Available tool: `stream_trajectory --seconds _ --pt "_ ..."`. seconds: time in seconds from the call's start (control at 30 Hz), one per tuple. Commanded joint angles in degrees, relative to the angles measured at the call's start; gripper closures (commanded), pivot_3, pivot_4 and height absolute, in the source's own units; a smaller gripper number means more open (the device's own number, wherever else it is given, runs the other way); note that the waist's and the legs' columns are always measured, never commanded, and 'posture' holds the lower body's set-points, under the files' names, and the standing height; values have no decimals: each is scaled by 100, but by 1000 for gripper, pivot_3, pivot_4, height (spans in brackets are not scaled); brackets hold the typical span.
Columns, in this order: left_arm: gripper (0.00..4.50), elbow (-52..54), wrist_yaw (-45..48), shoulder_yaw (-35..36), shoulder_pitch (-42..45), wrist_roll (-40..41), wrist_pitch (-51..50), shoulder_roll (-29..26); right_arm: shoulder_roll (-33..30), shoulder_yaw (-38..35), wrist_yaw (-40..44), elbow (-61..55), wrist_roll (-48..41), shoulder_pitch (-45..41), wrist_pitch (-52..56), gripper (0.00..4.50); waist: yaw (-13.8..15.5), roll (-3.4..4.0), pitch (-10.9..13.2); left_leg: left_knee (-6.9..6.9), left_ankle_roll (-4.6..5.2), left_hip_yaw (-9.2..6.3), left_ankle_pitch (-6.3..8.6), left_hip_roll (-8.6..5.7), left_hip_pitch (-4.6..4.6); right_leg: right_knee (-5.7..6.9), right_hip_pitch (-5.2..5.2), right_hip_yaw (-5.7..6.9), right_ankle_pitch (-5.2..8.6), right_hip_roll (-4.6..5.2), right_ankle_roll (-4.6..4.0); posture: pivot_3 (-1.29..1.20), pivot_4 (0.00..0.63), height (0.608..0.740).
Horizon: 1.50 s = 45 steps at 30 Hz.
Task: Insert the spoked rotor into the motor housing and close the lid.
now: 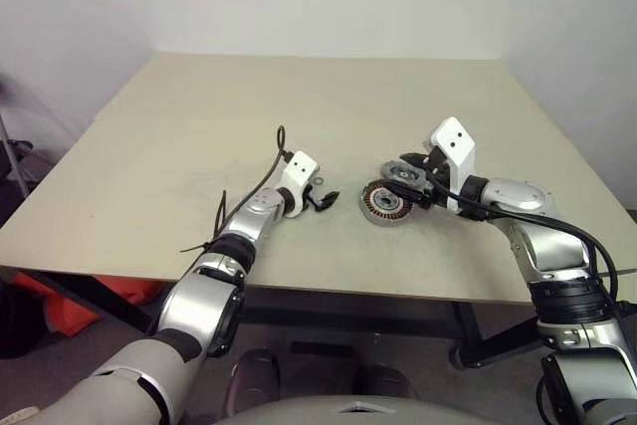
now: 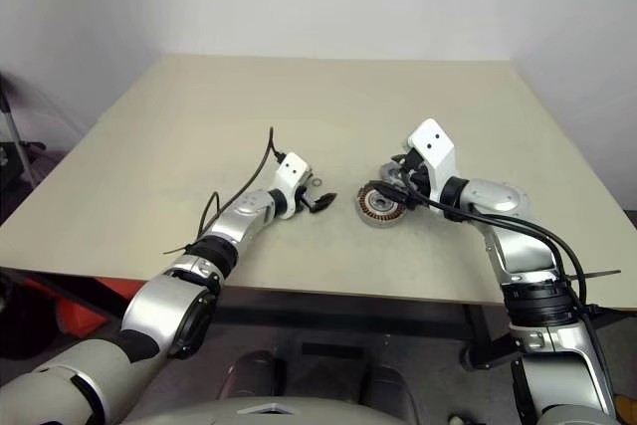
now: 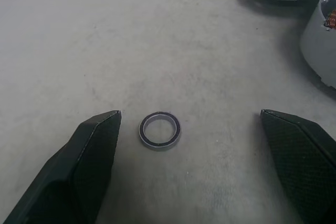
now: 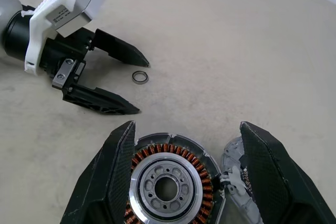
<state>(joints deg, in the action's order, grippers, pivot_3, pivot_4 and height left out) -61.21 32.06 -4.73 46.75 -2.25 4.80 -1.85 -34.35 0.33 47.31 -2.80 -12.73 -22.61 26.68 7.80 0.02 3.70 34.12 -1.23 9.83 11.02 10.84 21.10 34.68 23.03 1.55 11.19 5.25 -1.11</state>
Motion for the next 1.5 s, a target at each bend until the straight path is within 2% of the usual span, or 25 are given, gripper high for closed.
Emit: stream_trajectory --seconds 0.03,0.1,0.2,0.27,0.53,0.63,0.77,1.17,1.27,1.5 --pt "0 -67 -22 -39 103 -59 -2 18 -13 -51 -27 -173 -61 -134 -72 925 0 0 0 0 1 0 1 0 0 -1 0 0 0 0 0 0 0 740" --pt "0 -99 -64 -57 82 -96 -14 11 -9 -50 -33 -168 -61 -144 -69 925 -1 0 0 0 2 0 1 0 0 -2 0 -1 0 0 0 0 0 740" --pt "586 -125 -116 -67 65 -125 -15 2 -10 -54 -42 -164 -61 -150 -66 882 -4 0 0 0 1 0 1 0 -2 -1 0 -1 1 0 1 0 0 740" --pt "1177 -111 -118 -65 62 -119 -44 1 -14 -58 -46 -168 -61 -146 -67 882 -13 0 0 0 0 0 0 0 -3 -1 -1 -1 11 0 19 0 0 740" --pt "1177 -112 -225 -71 62 -132 -98 6 -45 -97 -51 -175 -67 -132 -67 882 -48 0 0 -1 -1 -4 -1 1 -9 1 -4 -1 22 0 37 0 0 740" --pt "1748 -130 -245 -70 69 -135 -99 -3 -48 -101 -62 -134 -54 -161 -75 882 -53 0 0 -1 -1 -4 -1 1 -10 1 -4 -2 22 0 37 0 0 740" --pt "2954 -141 -254 -76 78 -140 -116 -20 -28 -91 -107 -61 -18 -218 -96 882 -70 0 0 -3 -2 -6 -1 2 -13 1 -3 -2 22 -1 38 0 0 740" --pt "2954 -157 -248 -123 74 -181 -69 -62 28 -1 -178 64 45 -320 -161 882 -83 0 0 -7 -2 -10 -1 2 -15 -1 -2 -1 24 -1 40 0 0 740" --pt "3796 -76 -147 -172 26 -182 -6 -58 19 3 -171 59 47 -313 -172 882 -85 -1 0 -8 -2 -9 -1 2 -15 -2 0 -2 24 -1 40 0 0 740" --pt "3803 -12 -179 -162 4 -144 103 -34 -2 9 -165 35 61 -290 -178 882 -82 -1 1 -17 -2 -10 -1 2 -13 -6 2 -2 24 -1 40 0 0 740"
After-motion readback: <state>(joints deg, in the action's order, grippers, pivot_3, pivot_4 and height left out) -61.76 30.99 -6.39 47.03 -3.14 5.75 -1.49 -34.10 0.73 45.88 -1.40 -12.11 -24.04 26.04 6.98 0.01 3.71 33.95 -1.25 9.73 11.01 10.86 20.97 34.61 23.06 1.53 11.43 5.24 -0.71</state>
